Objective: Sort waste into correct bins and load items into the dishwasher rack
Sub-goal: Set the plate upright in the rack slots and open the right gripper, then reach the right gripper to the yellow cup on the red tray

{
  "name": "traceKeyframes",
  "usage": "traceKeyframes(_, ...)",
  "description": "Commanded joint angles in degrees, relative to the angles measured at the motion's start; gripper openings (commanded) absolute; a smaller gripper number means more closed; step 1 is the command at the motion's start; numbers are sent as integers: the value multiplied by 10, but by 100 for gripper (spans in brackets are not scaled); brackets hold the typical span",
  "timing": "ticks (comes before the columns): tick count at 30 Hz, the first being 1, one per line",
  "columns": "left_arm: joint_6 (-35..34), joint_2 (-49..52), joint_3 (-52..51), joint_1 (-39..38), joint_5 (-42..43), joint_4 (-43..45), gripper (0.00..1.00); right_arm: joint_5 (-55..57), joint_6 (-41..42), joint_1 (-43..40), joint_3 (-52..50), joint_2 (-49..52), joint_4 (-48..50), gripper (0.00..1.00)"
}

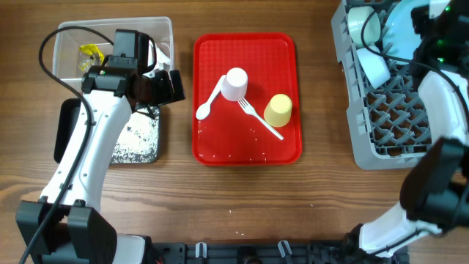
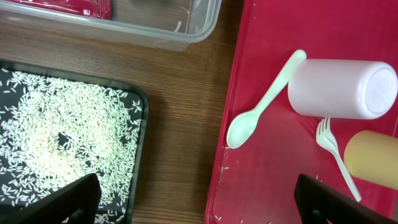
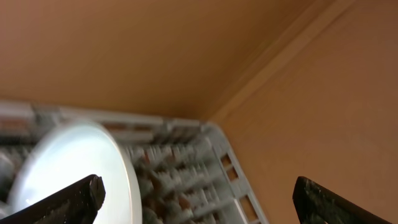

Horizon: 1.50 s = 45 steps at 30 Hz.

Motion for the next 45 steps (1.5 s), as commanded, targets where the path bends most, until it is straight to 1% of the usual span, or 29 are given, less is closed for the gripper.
traceKeyframes(1,-7,4,3,2,7,2,100,-110,191,34,2,-108,-51,100)
traceKeyframes(2,-7,4,3,2,7,2,100,-168,261,45,2,-130,-83,100)
traceKeyframes(4,-7,4,3,2,7,2,100,-337,402,66,2,-164,-164,100)
traceKeyframes(7,-7,4,3,2,7,2,100,-514,482,88,2,-174,-278,100)
traceKeyframes(8,-7,4,3,2,7,2,100,-527,485,94,1,-170,-309,100)
traceKeyframes(10,-7,4,3,2,7,2,100,-512,464,115,1,-162,-383,100)
traceKeyframes(11,-7,4,3,2,7,2,100,-479,440,134,1,-154,-429,99)
traceKeyframes(13,-7,4,3,2,7,2,100,-386,426,174,1,-143,-495,98)
traceKeyframes(16,-7,4,3,2,7,2,100,-289,423,242,1,-127,-548,98)
traceKeyframes(18,-7,4,3,2,7,2,100,-281,428,276,1,-110,-550,98)
traceKeyframes(22,-7,4,3,2,7,2,100,-278,459,318,1,-61,-562,98)
traceKeyframes(25,-7,4,3,2,7,2,100,-277,472,341,1,-16,-585,97)
traceKeyframes(30,-7,4,3,2,7,2,100,-275,480,358,1,45,-587,94)
traceKeyframes(31,-7,4,3,2,7,2,100,-275,485,358,1,57,-589,92)
traceKeyframes(32,-7,4,3,2,7,2,100,-273,489,358,1,64,-592,87)
traceKeyframes(33,-7,4,3,2,7,2,100,-251,510,358,1,71,-599,80)
traceKeyframes(36,-7,4,3,2,7,1,100,-191,555,358,1,76,-615,78)
traceKeyframes(38,-7,4,3,2,7,2,100,-191,558,358,1,76,-614,77)
traceKeyframes(41,-7,4,3,2,7,2,100,-191,565,358,1,76,-616,71)
traceKeyframes(44,-7,4,3,2,7,2,100,-191,573,358,1,76,-613,63)
traceKeyframes(45,-7,4,3,2,7,2,100,-191,573,358,1,76,-608,63)
